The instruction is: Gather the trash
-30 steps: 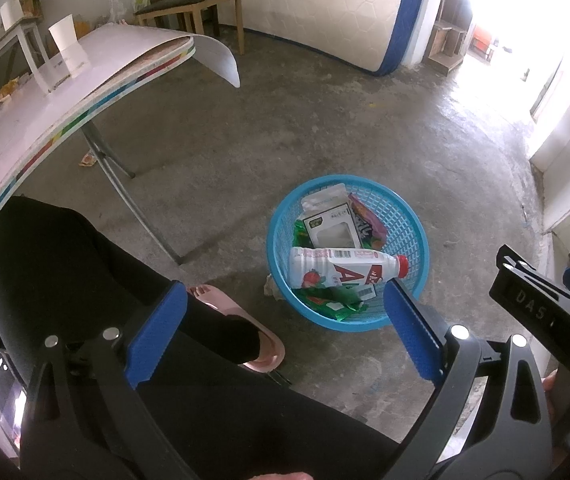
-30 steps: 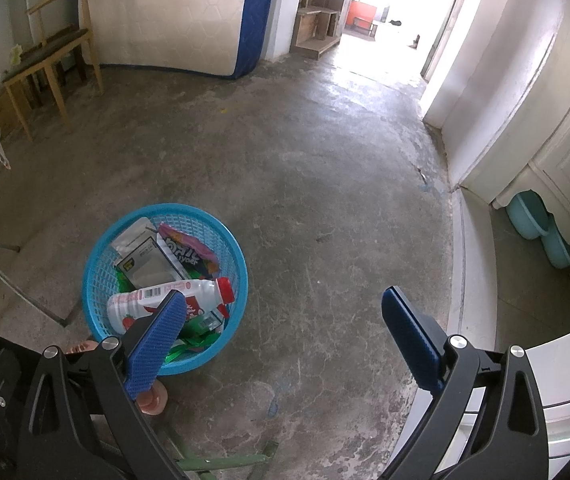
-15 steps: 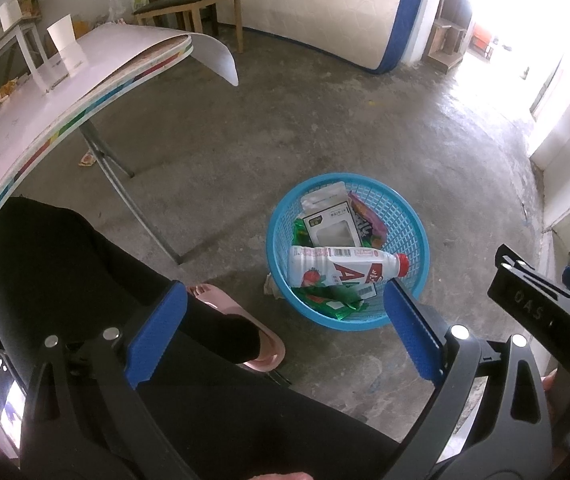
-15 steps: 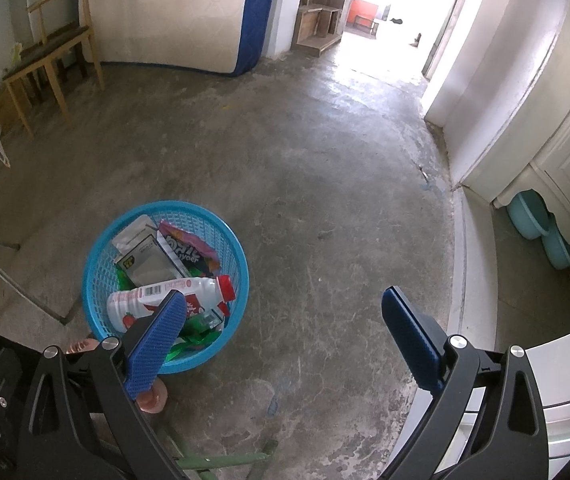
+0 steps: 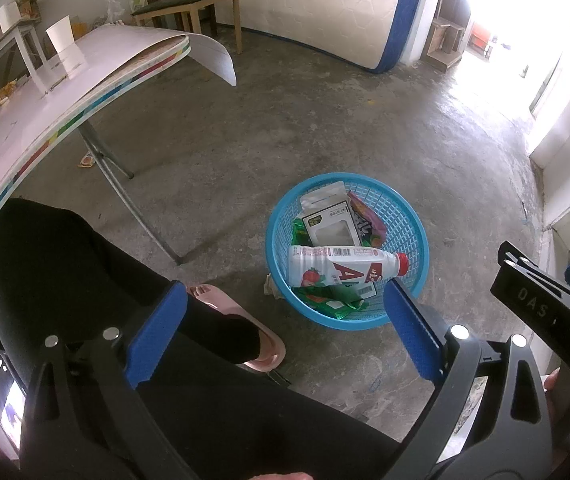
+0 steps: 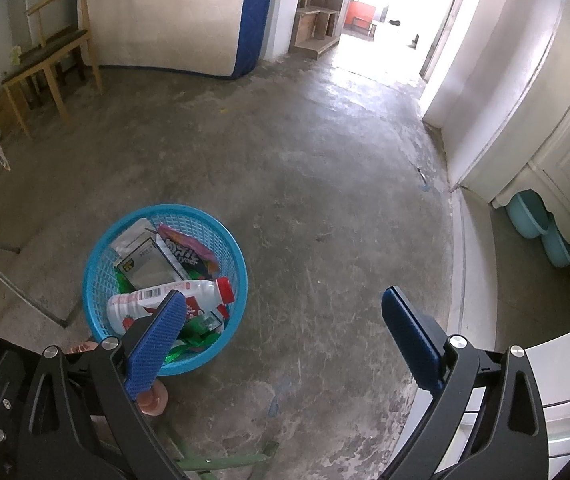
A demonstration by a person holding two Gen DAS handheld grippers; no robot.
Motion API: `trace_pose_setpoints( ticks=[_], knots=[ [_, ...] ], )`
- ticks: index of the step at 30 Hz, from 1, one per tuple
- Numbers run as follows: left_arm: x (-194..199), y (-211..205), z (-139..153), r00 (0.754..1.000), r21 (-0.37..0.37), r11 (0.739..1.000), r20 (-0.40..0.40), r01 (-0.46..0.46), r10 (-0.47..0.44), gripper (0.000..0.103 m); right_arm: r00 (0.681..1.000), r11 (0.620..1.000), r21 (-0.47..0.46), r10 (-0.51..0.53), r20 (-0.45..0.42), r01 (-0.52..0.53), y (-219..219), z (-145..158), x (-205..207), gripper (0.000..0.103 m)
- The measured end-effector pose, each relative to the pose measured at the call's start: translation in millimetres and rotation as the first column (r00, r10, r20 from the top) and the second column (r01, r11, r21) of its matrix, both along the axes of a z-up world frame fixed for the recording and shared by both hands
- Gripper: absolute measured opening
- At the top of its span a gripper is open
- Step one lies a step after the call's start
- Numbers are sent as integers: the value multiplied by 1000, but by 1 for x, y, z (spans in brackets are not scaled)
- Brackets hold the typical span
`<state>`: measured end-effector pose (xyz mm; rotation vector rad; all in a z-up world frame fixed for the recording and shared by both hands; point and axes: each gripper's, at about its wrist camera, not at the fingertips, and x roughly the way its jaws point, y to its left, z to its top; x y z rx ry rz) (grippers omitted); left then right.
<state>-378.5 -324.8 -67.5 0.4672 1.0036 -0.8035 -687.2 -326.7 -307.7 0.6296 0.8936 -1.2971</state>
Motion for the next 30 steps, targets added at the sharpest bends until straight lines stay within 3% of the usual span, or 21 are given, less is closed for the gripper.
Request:
trace_pose_setpoints(
  ticks=[30],
  knots=[
    [-1,0,0,1000,0,1000,-2,-3,3,95,1000,1000,12,-4,7,4,-4,1,1,95]
  ],
)
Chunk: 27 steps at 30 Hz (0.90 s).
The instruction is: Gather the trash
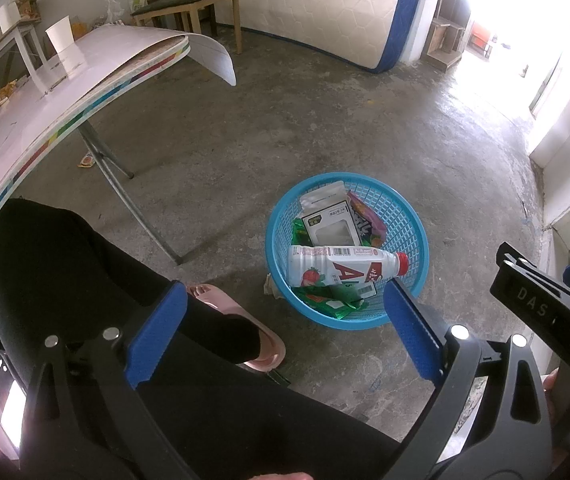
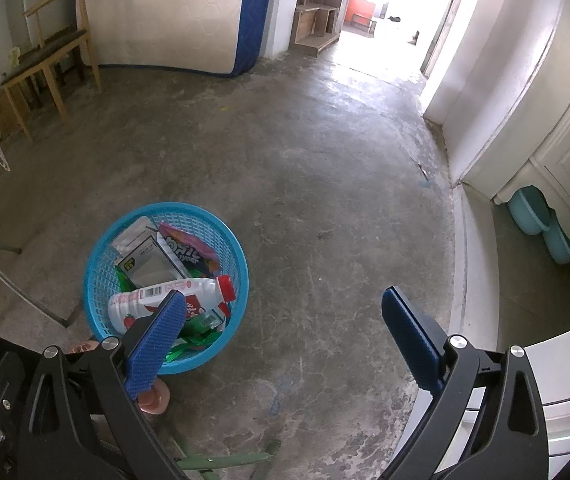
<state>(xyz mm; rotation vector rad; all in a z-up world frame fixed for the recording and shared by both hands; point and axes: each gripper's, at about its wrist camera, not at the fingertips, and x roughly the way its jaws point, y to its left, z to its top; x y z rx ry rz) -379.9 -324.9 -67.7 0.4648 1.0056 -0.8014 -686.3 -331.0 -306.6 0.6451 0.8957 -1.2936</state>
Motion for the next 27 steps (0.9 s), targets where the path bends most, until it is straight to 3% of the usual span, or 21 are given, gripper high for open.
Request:
trace_pose_setpoints(
  ticks=[27],
  knots=[
    [0,0,0,1000,0,1000,2,1,-1,95,1000,1000,7,3,1,-3,0,-1,2,95]
  ],
)
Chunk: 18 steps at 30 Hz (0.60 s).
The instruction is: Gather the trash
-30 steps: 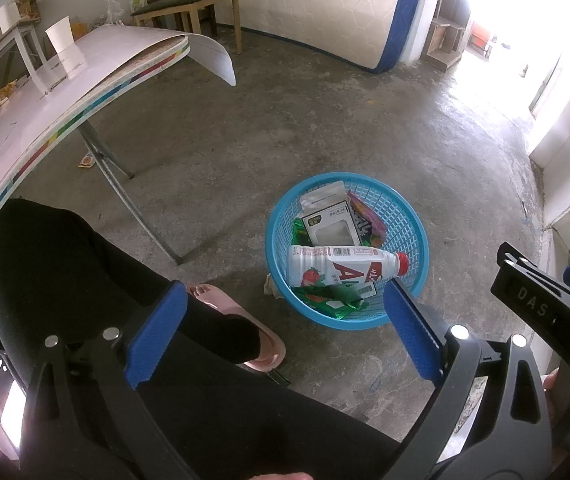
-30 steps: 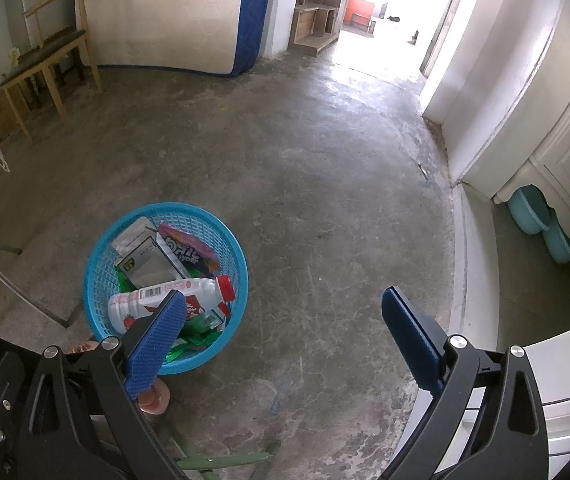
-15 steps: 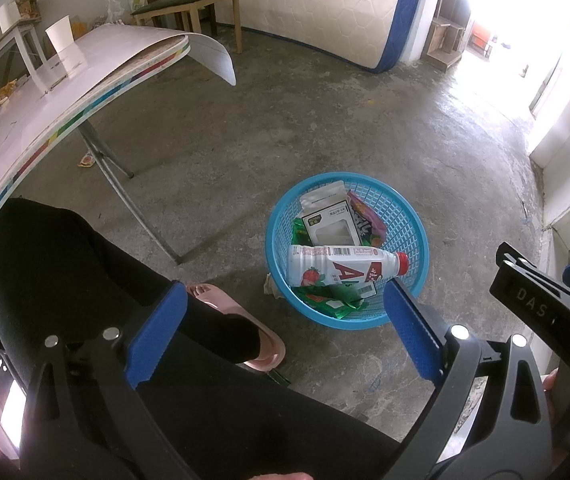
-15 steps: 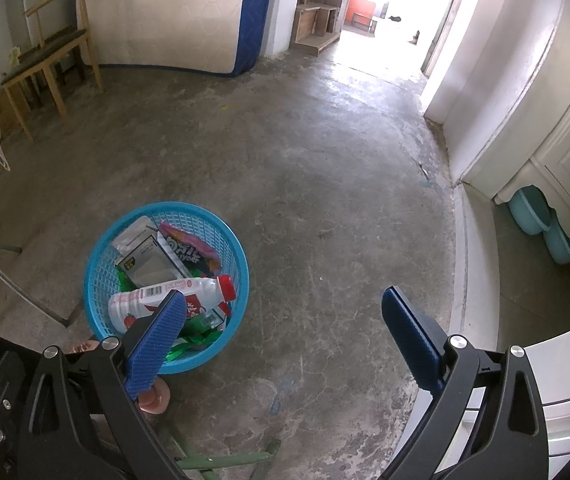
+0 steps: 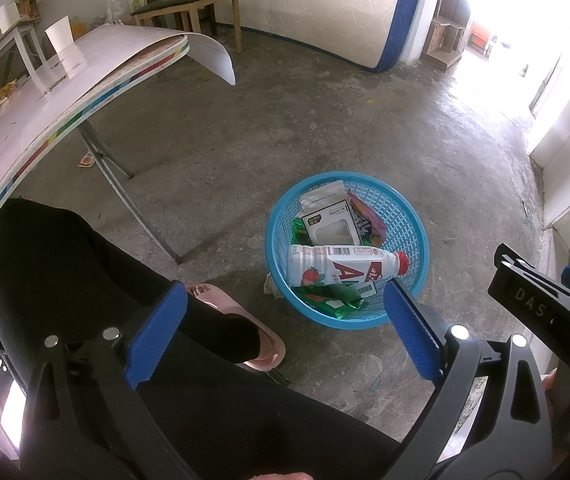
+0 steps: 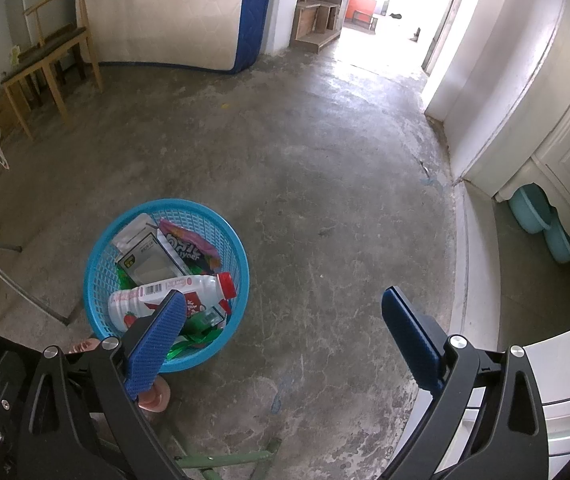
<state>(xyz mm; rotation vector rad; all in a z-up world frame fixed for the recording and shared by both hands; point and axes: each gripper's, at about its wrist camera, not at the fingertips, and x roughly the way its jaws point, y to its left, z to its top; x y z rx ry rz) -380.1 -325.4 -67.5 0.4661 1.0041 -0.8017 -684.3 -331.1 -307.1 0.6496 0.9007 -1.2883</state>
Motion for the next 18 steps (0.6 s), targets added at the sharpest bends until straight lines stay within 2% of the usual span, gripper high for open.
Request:
trace_pose_setpoints(
  ticks=[18],
  knots=[
    [-3,1,-2,1000,6,1000,-1,-1,1,95,1000,1000,19,0,-16,0,0,-7,-1,95]
  ],
)
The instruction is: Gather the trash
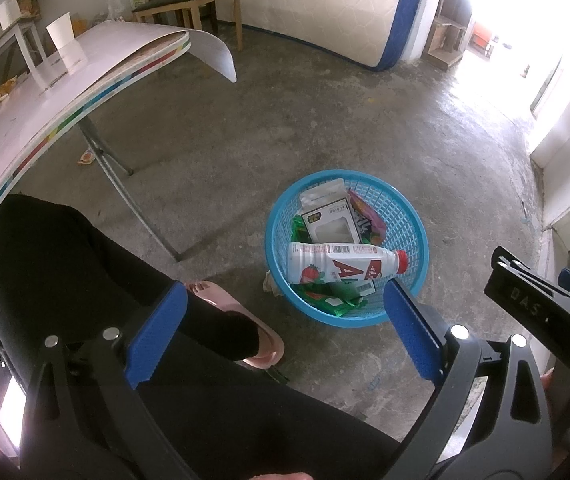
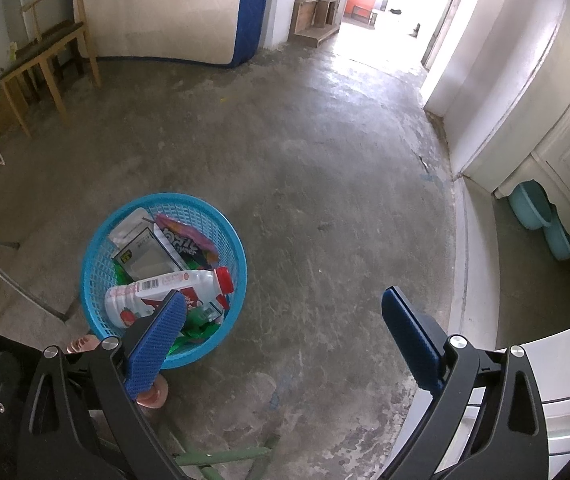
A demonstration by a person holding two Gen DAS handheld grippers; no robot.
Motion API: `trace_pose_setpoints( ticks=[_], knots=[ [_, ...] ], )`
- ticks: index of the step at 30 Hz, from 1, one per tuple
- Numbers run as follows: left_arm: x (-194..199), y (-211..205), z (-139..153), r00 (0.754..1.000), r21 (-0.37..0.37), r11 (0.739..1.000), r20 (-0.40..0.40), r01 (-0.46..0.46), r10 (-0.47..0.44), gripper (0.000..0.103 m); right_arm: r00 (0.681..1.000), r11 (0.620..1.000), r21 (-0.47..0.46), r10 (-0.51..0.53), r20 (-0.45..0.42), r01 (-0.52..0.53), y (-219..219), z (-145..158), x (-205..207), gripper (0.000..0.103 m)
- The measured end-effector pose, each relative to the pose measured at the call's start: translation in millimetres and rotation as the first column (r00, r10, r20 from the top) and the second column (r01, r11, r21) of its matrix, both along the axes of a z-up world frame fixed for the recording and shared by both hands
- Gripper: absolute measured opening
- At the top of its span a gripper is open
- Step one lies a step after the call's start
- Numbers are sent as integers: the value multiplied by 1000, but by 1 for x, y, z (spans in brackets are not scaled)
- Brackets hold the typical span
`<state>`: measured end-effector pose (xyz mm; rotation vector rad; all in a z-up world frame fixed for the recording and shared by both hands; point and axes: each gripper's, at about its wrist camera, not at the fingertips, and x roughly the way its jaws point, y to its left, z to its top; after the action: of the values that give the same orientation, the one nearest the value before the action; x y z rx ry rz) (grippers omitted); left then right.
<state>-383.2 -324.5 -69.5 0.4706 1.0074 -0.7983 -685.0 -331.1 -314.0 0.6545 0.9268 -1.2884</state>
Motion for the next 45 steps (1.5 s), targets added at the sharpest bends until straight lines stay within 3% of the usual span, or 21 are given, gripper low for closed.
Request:
trace_pose_setpoints(
  ticks=[8,14,25,45],
  knots=[
    [-7,1,-2,1000,7,1000,17,13,-14,95,998,999,-8,42,-39,-43,-1,0,12,95],
    [-1,1,-7,1000,16,1000,-15,10,-10,94,999,999,-22,36,-6,-36,-2,6,9,95],
    [-7,-1,-4,1000,22,1000,23,19,-20,95,1000,1000,-13,3,28,-3,-5,7,0,95],
    [-4,3,-1,1000,8,1000,4,26,-26,95,1000,1000,-11,-13,27,13,-7,9,-3,95]
  ],
)
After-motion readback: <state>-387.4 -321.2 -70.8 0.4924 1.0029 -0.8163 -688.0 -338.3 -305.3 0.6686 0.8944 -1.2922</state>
